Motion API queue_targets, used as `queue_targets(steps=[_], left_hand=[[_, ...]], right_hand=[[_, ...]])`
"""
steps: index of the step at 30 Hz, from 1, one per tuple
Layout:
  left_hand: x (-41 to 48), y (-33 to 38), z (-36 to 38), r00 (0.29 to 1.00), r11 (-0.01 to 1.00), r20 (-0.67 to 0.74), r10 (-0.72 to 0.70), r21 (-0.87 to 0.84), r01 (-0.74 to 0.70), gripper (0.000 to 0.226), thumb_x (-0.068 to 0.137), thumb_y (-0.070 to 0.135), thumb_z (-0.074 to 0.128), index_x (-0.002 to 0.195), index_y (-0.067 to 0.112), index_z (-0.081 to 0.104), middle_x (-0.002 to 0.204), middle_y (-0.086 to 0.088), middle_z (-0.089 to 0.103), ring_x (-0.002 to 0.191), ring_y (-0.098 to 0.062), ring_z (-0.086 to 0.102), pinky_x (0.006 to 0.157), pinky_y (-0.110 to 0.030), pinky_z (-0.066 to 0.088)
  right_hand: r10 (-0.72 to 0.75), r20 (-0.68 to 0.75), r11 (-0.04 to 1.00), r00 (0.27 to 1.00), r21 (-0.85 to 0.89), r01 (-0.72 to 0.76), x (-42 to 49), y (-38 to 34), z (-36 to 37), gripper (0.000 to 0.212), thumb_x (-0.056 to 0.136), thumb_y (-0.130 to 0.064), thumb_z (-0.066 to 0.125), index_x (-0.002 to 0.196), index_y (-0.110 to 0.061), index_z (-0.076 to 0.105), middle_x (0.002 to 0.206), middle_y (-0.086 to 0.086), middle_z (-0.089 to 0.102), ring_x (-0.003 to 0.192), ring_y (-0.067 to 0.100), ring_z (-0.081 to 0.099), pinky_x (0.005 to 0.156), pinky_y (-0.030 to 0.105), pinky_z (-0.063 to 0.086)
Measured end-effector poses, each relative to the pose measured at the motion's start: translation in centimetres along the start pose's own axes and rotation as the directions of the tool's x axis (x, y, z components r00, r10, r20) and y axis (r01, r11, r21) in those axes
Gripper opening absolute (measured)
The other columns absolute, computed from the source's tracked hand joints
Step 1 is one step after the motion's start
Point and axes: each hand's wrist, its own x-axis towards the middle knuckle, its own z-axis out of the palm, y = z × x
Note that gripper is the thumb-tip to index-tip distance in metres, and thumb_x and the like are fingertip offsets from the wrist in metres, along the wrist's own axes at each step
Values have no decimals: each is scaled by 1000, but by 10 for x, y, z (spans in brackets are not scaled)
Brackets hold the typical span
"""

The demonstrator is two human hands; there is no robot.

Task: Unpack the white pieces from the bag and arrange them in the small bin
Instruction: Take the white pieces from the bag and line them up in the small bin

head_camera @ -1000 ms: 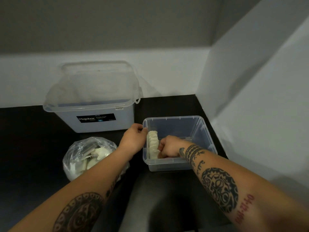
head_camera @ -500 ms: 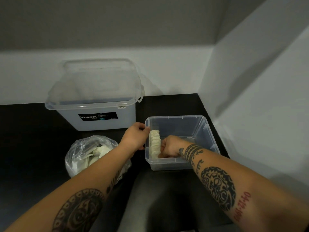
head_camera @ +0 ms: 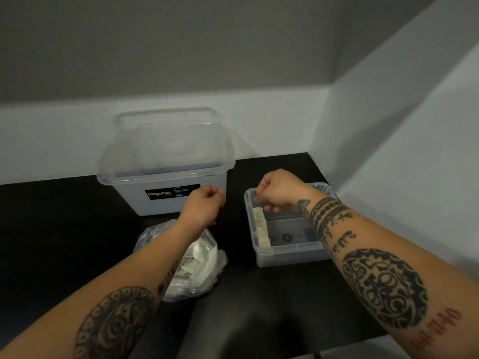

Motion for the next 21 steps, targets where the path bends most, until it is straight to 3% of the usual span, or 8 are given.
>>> queue_targets(steps=[3,7,11,15,18,21], left_hand=[[0,-7,-26,1000,1000,-8,18,-15,-18,16,103,29,57,101,17,68,94,-5,70,69,-17,57,62,-31,48],[-5,-27,-71,1000,999,-12,22,-25,-22,15,102,28,58,99,17,68,88,-4,70,65,-17,58,56,-31,48],[-10,-56,-105,1000,1000,-8,-14,-24,14,16,100,26,61,93,15,69,82,-5,71,61,-17,59,54,-30,50],[-18,-88,-122,998,999,55,-27,32,25,15,97,25,63,88,19,72,80,1,76,71,-17,67,66,-36,58],[-24,-108,-127,995,980,97,25,195,-44,14,97,30,64,87,26,74,84,9,77,84,-11,70,79,-33,57],[-27,-124,-128,989,946,139,44,313,-86,9,97,29,64,98,30,74,90,10,74,87,-5,68,77,-22,52]], right_hand=[[-75,-37,995,996,65,77,-12,-31,17,15,90,-13,74,103,-10,66,91,10,73,72,17,70,61,28,56],[-103,-1,992,995,76,103,-23,-65,65,18,89,-13,75,104,-9,66,87,6,70,68,14,68,56,25,55],[-70,50,996,996,65,66,-22,-74,121,14,87,-16,77,96,-14,66,86,8,72,69,15,68,61,29,56],[-34,63,998,997,46,32,-21,-68,169,12,84,-17,78,94,-18,71,97,5,74,87,20,73,72,33,60],[-58,51,988,997,-143,65,-17,-55,205,17,88,-16,73,103,-22,77,103,-4,71,101,18,68,82,27,54],[-50,43,923,998,-379,63,-10,-39,234,31,94,-22,65,125,-25,70,121,1,68,115,22,62,100,34,50]])
